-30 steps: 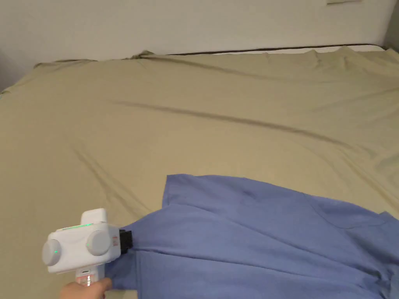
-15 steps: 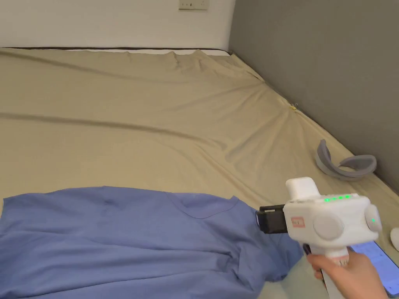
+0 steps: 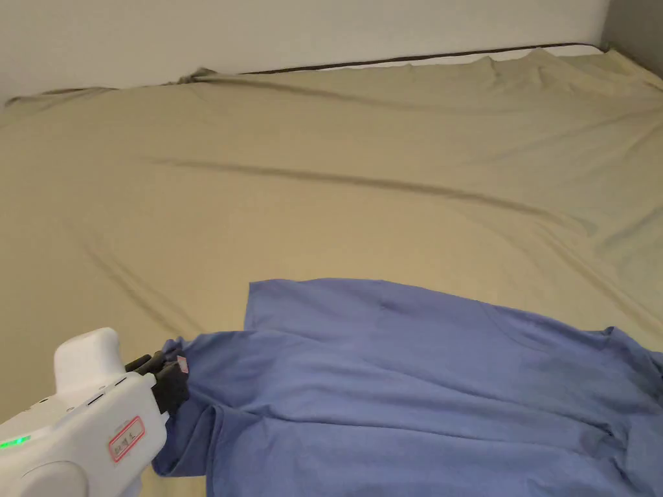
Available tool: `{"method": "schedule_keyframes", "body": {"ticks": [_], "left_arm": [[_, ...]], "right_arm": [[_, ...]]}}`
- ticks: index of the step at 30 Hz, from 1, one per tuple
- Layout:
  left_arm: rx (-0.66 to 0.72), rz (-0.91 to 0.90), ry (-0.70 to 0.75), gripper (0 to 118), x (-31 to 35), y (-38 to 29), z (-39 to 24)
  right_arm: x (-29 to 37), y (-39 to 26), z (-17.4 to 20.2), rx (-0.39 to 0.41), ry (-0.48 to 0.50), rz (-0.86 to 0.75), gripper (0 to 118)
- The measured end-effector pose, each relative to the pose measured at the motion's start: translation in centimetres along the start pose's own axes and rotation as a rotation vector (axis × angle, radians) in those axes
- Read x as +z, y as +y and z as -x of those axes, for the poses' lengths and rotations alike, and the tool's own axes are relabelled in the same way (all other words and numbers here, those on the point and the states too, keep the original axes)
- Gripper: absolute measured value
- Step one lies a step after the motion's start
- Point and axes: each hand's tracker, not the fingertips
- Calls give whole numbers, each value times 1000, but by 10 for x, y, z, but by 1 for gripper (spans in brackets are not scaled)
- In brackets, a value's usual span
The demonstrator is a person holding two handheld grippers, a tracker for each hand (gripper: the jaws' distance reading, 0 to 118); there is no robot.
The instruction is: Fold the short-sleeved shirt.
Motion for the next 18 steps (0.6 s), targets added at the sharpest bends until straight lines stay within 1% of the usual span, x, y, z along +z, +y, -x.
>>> {"method": "schedule_keyframes", "body": {"ticks": [1,3,4,5,6,7,11,12,14,15,17,18], "left_arm": [[0,-12,-7,0,7,5,0],[-23,-61,-8,0,25,21,-2],[-29,-88,-21,0,37,26,-5],[-38,-117,-41,0,49,36,-6],[-40,-164,-58,0,64,47,-8],[-47,-191,-82,0,77,59,-10],[-107,-393,-146,0,154,117,-25],[-123,-435,-160,0,174,130,-32],[-156,-513,-185,0,211,165,-37],[-180,-559,-189,0,229,184,-38],[-204,-626,-191,0,256,218,-42],[-220,-633,-182,0,265,239,-43]], "right_arm": [[14,0,3,-22,34,-48,3],[49,5,11,-106,94,-155,3],[69,7,12,-127,128,-214,3],[91,10,14,-148,137,-273,3],[117,12,15,-146,137,-344,3],[139,18,15,-161,142,-402,3],[243,33,5,-204,189,-674,3],[267,37,4,-203,182,-734,3],[313,48,1,-181,136,-839,3],[333,55,-6,-183,128,-889,3],[368,75,-15,-193,148,-954,3],[384,89,-19,-191,132,-976,3]]}}
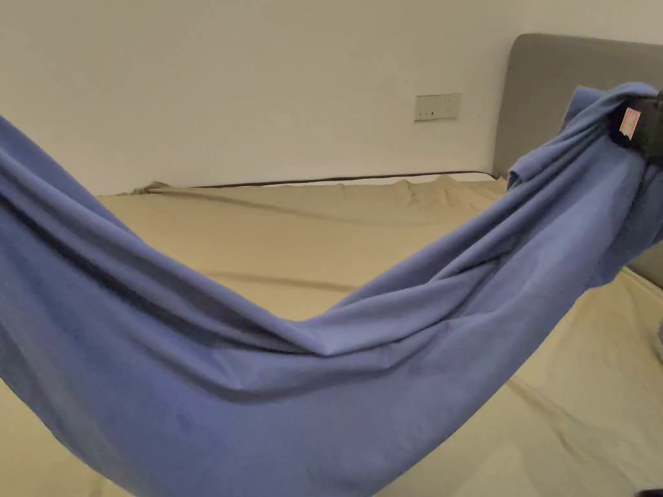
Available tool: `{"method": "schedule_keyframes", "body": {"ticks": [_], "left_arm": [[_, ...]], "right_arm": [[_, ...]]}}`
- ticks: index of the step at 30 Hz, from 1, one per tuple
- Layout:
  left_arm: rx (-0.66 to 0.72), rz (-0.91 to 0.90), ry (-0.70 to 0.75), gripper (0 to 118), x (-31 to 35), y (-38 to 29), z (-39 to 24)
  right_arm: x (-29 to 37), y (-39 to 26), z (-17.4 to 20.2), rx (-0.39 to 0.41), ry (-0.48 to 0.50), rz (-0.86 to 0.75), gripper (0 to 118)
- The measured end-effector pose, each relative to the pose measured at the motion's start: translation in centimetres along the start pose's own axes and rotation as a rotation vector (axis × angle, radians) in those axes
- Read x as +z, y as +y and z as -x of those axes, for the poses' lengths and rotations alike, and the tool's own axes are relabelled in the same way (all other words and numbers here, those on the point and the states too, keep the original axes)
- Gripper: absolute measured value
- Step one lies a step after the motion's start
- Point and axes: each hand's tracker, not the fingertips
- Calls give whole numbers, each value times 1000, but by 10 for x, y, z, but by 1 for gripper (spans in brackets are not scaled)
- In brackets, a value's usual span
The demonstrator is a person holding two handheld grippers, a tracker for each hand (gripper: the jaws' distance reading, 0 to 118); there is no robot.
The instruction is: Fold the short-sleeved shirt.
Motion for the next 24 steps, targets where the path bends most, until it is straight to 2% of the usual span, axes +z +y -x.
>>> {"method": "schedule_keyframes", "body": {"ticks": [3,4,5,7,10,12,14,19,24], "left_arm": [[-36,14,34,0,-35,50,11],[-49,22,41,0,-51,62,15],[-67,55,64,0,-72,75,20],[-63,105,113,0,-118,94,28],[-55,129,207,0,-183,109,36],[-71,183,293,0,-227,110,40],[-70,215,336,0,-264,104,44],[-30,219,358,0,-327,67,53],[-74,343,353,0,-353,-28,63]], "right_arm": [[-23,57,4,47,-47,-34,3],[-35,75,4,44,-42,-29,3],[-58,91,-12,42,-41,-28,3],[-94,127,-12,50,-47,-10,3],[-141,169,-4,81,-97,12,3],[-176,189,5,115,-164,31,3],[-223,203,-7,130,-205,58,3],[-296,184,-8,132,-241,92,3],[-357,91,-21,116,-264,226,3]]}}
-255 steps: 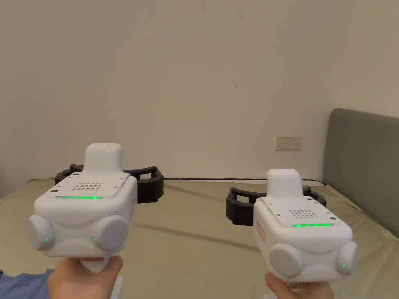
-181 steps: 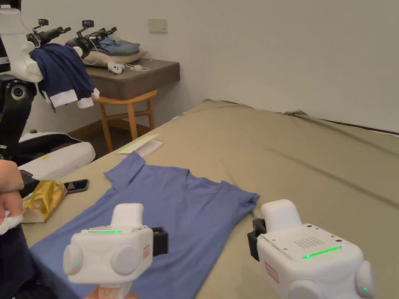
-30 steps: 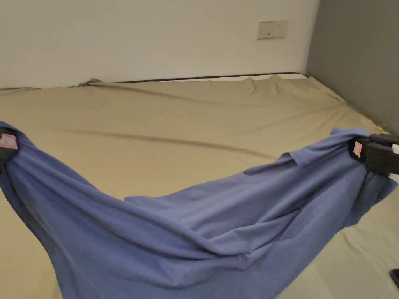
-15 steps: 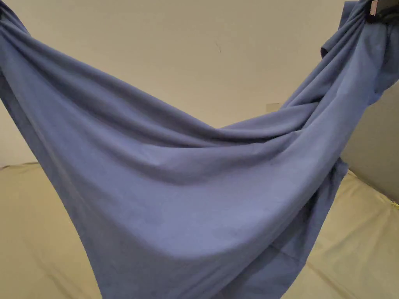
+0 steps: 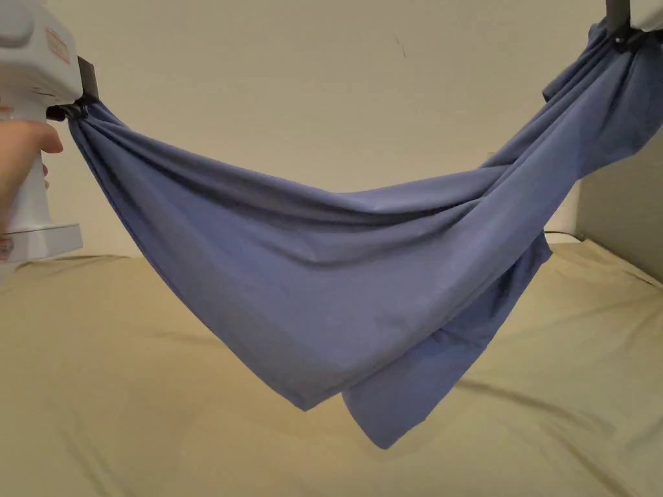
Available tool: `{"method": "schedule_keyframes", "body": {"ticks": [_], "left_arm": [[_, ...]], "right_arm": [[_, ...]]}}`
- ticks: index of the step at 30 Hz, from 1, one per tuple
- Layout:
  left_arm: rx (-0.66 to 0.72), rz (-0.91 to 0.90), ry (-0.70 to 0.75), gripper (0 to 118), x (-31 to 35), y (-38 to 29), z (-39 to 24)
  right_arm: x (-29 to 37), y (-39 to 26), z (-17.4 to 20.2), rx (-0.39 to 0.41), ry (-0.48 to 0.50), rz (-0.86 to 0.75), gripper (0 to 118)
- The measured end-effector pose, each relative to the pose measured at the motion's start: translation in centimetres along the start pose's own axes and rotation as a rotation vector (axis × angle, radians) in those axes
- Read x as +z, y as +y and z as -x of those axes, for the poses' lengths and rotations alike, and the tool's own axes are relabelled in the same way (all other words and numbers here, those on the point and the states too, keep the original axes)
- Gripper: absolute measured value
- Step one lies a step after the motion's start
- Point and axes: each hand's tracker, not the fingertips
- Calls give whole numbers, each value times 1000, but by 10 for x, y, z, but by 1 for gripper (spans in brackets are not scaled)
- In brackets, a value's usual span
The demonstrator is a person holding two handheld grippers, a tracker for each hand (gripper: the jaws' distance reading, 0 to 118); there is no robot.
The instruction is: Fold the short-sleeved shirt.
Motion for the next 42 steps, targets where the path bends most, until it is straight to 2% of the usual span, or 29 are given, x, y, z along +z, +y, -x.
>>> {"method": "schedule_keyframes", "body": {"ticks": [4,6,9,12,16,22,26,30,33,36,38,39,40,41,42], "left_arm": [[-36,164,19,0,-45,-97,2],[-15,266,18,0,-66,-153,6],[22,419,28,0,-88,-240,15],[21,543,37,0,-90,-313,23],[50,623,13,0,-76,-381,44],[196,583,-86,0,-5,-401,93],[170,578,-127,0,51,-398,112],[43,616,-149,0,113,-415,126],[30,684,-159,0,152,-439,136],[-17,776,-131,0,172,-468,147],[20,807,-121,0,174,-482,153],[45,825,-146,1,173,-485,155],[79,823,-158,11,174,-487,155],[90,811,-126,42,178,-485,154],[85,804,-82,84,176,-492,166]], "right_arm": [[-59,-107,16,67,-5,180,3],[-71,-174,26,57,-3,288,3],[-85,-275,35,-4,33,405,3],[-93,-360,36,-35,59,525,3],[-65,-441,34,-54,89,580,3],[17,-477,-4,-127,155,541,3],[89,-482,-24,-126,200,522,3],[167,-501,-41,-53,228,556,3],[212,-524,-53,-36,231,623,3],[242,-545,-58,42,194,696,3],[249,-553,-57,35,196,688,4],[251,-552,-55,34,199,689,33],[253,-548,-52,12,193,685,75],[257,-543,-51,-6,181,673,109],[264,-538,-50,-25,188,665,115]]}}
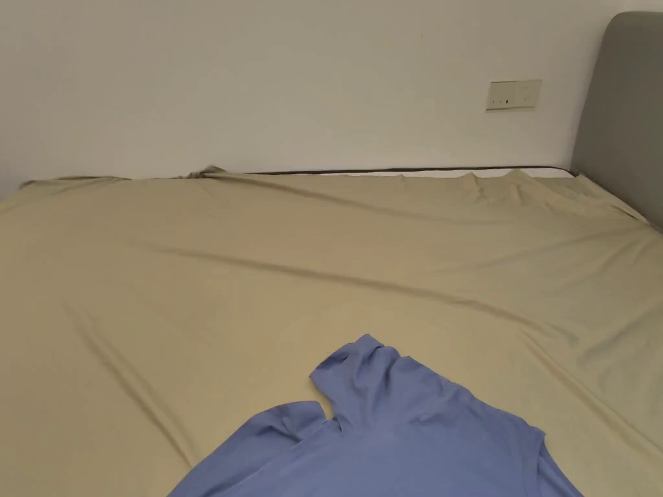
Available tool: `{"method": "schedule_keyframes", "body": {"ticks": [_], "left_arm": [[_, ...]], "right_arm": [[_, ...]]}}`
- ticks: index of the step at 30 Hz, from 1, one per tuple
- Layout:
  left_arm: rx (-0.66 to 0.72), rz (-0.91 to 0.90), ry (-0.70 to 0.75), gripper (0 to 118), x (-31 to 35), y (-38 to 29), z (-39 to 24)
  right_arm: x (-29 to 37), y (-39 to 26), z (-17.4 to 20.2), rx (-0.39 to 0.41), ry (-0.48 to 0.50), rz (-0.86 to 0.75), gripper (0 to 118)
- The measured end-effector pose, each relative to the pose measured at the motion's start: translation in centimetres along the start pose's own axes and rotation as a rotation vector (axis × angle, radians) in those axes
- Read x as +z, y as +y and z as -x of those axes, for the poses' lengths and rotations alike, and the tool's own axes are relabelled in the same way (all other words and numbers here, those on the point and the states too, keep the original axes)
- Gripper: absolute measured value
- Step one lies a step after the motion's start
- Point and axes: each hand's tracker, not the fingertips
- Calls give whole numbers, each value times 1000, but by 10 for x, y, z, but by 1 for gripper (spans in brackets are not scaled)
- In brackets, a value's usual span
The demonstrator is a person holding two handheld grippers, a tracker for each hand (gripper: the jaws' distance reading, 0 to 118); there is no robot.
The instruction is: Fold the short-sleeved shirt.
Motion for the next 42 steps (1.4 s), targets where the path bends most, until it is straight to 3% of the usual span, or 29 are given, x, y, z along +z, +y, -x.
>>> {"method": "schedule_keyframes", "body": {"ticks": [1,4,8,11,12,13,14,16,21,22,23,24,29,33,34,35,37,38,42], "left_arm": [[-9,-23,-3,90,7,-4,3],[14,-156,74,90,67,-23,-2],[77,-452,205,90,157,-69,-24],[80,-560,119,88,194,-97,-40],[35,-568,108,58,202,-106,-51],[-32,-526,134,0,205,-105,-59],[-63,-509,194,0,204,-105,-64],[-149,-428,161,0,205,-102,-77],[-80,-394,98,0,162,-83,-80],[-50,-364,73,9,144,-74,-74],[2,-345,39,47,123,-64,-65],[50,-285,25,94,106,-55,-59],[91,-104,175,96,5,-3,-23],[165,22,111,95,-48,1,-3],[175,27,61,88,-54,-4,-2],[126,-84,121,51,-40,-13,-9],[50,-105,113,10,-25,-18,-20],[76,-110,31,0,-23,-23,-26],[-67,-97,164,0,-24,-20,-48]], "right_arm": [[17,-1,4,-20,1,-63,114],[73,2,13,-20,-70,-204,114],[145,0,55,-29,-98,-409,114],[161,-9,80,-29,-45,-445,111],[163,-11,89,-12,-28,-445,85],[163,-13,99,-2,-29,-445,36],[160,-13,108,5,-37,-437,2],[152,-17,111,7,27,-469,2],[134,-12,125,28,69,-429,2],[131,-9,127,27,77,-428,2],[131,-9,126,32,84,-432,2],[127,-5,130,44,88,-430,2],[115,16,141,101,110,-422,2],[109,25,151,112,133,-423,2],[106,27,154,119,132,-418,2],[107,28,156,128,130,-415,2],[101,33,160,146,129,-405,2],[97,36,162,151,130,-399,2],[80,55,166,169,150,-383,2]]}}
